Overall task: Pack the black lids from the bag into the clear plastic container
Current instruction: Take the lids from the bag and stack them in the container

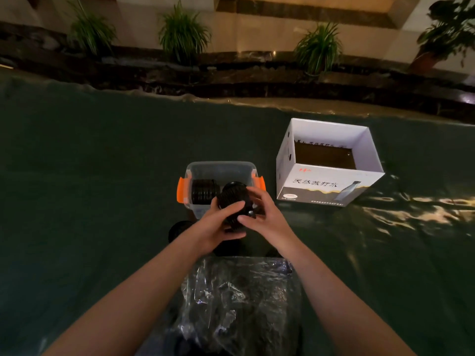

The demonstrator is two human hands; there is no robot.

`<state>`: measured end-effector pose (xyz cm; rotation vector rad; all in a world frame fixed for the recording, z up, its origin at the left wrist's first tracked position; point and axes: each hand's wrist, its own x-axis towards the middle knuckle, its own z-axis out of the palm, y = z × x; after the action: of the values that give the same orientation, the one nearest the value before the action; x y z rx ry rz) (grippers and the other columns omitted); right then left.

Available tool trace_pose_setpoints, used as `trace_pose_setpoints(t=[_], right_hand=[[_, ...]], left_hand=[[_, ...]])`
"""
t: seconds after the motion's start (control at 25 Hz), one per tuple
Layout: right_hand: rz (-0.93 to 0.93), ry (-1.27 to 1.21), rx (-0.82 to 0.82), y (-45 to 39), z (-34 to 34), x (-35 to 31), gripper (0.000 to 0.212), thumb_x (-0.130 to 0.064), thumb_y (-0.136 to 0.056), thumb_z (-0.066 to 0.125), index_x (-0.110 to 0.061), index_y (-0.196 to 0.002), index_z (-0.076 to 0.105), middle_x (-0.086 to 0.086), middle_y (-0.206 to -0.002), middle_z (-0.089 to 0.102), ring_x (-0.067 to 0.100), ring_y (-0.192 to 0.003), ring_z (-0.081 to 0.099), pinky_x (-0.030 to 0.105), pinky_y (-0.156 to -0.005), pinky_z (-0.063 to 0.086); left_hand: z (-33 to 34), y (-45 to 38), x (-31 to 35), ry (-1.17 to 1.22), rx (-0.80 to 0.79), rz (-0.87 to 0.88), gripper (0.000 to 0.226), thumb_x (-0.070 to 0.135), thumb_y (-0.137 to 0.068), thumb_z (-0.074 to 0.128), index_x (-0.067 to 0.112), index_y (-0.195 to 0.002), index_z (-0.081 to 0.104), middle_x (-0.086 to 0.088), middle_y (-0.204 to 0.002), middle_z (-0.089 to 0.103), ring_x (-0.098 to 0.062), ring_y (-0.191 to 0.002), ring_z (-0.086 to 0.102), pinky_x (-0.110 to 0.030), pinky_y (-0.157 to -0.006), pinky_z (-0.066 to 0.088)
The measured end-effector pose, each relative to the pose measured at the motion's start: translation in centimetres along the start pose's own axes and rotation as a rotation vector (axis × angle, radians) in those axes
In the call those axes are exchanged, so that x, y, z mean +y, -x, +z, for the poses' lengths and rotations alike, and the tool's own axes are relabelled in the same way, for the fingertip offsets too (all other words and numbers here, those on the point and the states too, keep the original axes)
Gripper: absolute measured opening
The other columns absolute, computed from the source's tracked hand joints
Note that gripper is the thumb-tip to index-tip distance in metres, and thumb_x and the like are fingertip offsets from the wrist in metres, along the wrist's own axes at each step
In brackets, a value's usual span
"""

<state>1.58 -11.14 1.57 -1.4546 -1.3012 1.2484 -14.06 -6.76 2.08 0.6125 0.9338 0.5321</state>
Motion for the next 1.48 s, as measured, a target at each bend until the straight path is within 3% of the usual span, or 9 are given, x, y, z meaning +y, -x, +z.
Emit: trace_pose_setpoints(t=[0.32, 0.48, 0.6, 0.68, 0.8, 0.92, 1.0, 1.16, 1.48], right_hand=[[-0.067, 0.399, 0.077, -7.0, -0.6, -1.2, 0.088, -0.031, -0.067, 0.086, -0.042, -0.139, 0.036, -0.003, -0.138, 0.042, 0.014, -0.125, 0.045, 0.031, -0.101, 0.044], [0.002, 0.448, 0.16, -11.2, -0.8, -1.1, 0.077, -0.034, -0.066, 0.081, -0.049, -0.128, 0.037, -0.003, -0.135, 0.042, 0.008, -0.105, 0.05, 0.016, -0.079, 0.043], [0.09, 0.344, 0.306, -13.7, -1.5, -0.1, 0.065, -0.024, -0.067, 0.075, -0.048, -0.118, 0.041, -0.004, -0.123, 0.051, 0.007, -0.098, 0.051, 0.019, -0.075, 0.045], [0.167, 0.252, 0.385, -14.9, -1.9, 0.8, 0.062, -0.019, -0.068, 0.072, -0.045, -0.116, 0.044, -0.006, -0.119, 0.054, 0.006, -0.097, 0.052, 0.021, -0.077, 0.045], [0.218, 0.211, 0.409, -15.7, -2.0, 2.0, 0.063, -0.018, -0.069, 0.073, -0.043, -0.119, 0.044, -0.004, -0.119, 0.053, 0.0, -0.088, 0.05, 0.013, -0.067, 0.039], [0.219, 0.238, 0.41, -15.9, -1.9, 2.4, 0.065, -0.021, -0.069, 0.073, -0.043, -0.121, 0.042, -0.004, -0.121, 0.052, -0.003, -0.089, 0.047, 0.011, -0.066, 0.035], [0.203, 0.262, 0.421, -15.9, -1.9, 2.6, 0.066, -0.021, -0.068, 0.072, -0.042, -0.123, 0.041, -0.004, -0.122, 0.052, -0.004, -0.091, 0.046, 0.01, -0.067, 0.033], [0.186, 0.249, 0.424, -15.4, -2.1, 2.7, 0.068, -0.021, -0.065, 0.07, -0.042, -0.124, 0.043, -0.004, -0.124, 0.052, -0.003, -0.094, 0.047, 0.015, -0.073, 0.039], [0.191, 0.149, 0.453, -13.7, -2.5, 2.6, 0.067, -0.016, -0.066, 0.068, -0.036, -0.127, 0.046, -0.016, -0.115, 0.05, 0.002, -0.105, 0.046, 0.043, -0.096, 0.052]], left_hand=[[-0.5, -5.8, 5.6, -0.348, -0.063, 0.104, 0.075, 0.036, -0.074, 0.08, 0.035, -0.136, 0.039, -0.001, -0.123, 0.063, -0.02, -0.116, 0.061, -0.037, -0.089, 0.056], [-0.2, -10.3, 8.1, -0.55, -0.008, 0.079, 0.086, 0.042, -0.085, 0.068, 0.026, -0.151, 0.016, -0.001, -0.125, 0.06, -0.016, -0.113, 0.061, -0.037, -0.095, 0.054], [-1.3, -13.1, 9.2, -0.408, -0.071, 0.028, 0.044, 0.055, -0.093, 0.047, 0.03, -0.129, 0.05, 0.004, -0.124, 0.062, -0.01, -0.112, 0.06, -0.03, -0.09, 0.051], [-2.0, -14.5, 9.4, -0.369, -0.056, 0.035, 0.027, 0.051, -0.098, 0.039, 0.035, -0.111, 0.057, 0.006, -0.12, 0.062, -0.012, -0.114, 0.058, -0.032, -0.092, 0.046], [-3.8, -16.5, 8.4, -1.021, 0.155, 0.273, 0.021, 0.022, -0.099, 0.044, 0.015, -0.112, 0.06, -0.007, -0.122, 0.057, -0.019, -0.106, 0.056, -0.029, -0.086, 0.041], [-5.0, -17.3, 5.6, -1.601, 0.158, 0.587, 0.012, 0.01, -0.092, 0.052, 0.008, -0.102, 0.059, -0.012, -0.12, 0.049, -0.012, -0.071, 0.05, -0.025, -0.068, 0.044], [-5.6, -17.9, 4.3, -1.6, 0.214, 0.617, 0.011, 0.011, -0.09, 0.055, 0.01, -0.1, 0.058, -0.01, -0.117, 0.048, -0.014, -0.068, 0.052, -0.028, -0.066, 0.05], [-6.2, -19.4, 2.6, -1.772, 0.067, 0.506, 0.033, 0.008, -0.086, 0.053, 0.011, -0.12, 0.052, -0.009, -0.12, 0.056, -0.025, -0.106, 0.054, -0.038, -0.089, 0.049], [-5.2, -21.6, 0.8, -2.063, 0.035, 0.451, 0.057, 0.0, -0.085, 0.055, 0.01, -0.138, 0.038, -0.013, -0.123, 0.049, -0.03, -0.107, 0.054, -0.043, -0.092, 0.047]])
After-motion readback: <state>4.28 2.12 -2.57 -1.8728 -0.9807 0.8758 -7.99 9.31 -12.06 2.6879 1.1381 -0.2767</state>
